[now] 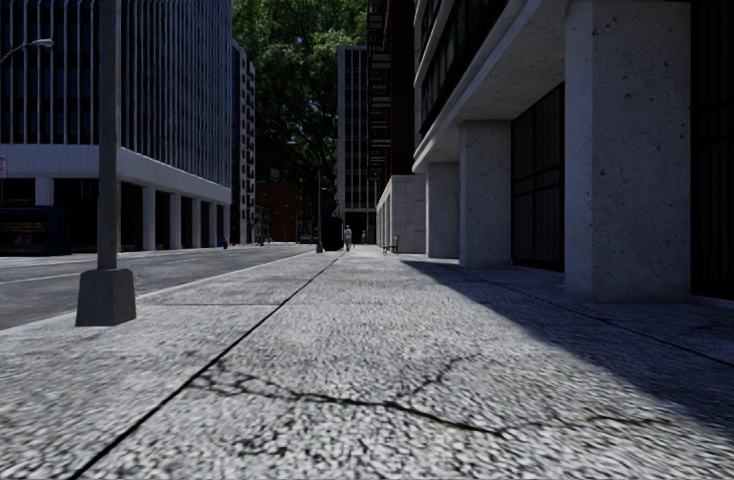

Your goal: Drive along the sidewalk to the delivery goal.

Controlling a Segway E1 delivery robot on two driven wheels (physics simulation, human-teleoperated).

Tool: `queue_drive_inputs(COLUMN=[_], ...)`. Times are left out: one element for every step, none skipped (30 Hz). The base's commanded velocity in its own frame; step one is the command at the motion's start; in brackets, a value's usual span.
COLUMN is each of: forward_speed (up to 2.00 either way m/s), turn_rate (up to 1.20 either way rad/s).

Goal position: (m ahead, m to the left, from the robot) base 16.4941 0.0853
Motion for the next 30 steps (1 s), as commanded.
queue_drive_inputs(forward_speed=[2.0,2.0,2.0,2.0,2.0,2.0,2.0,2.0,2.0,2.0,2.0,2.0,2.0,2.0,2.0,2.0,2.0,2.0,2.0,2.0,2.0,2.0,2.0,2.0,2.0,2.0,2.0,2.0,2.0,2.0], turn_rate=[0.0,0.0,0.0,0.0,0.0,0.0,0.0,0.0,0.0,0.0,0.0,0.0,0.0,0.0,0.0,0.0,0.0,0.0,0.0,0.0,0.0,0.0,0.0,0.0,0.0,0.0,0.0,0.0,0.0,0.0])
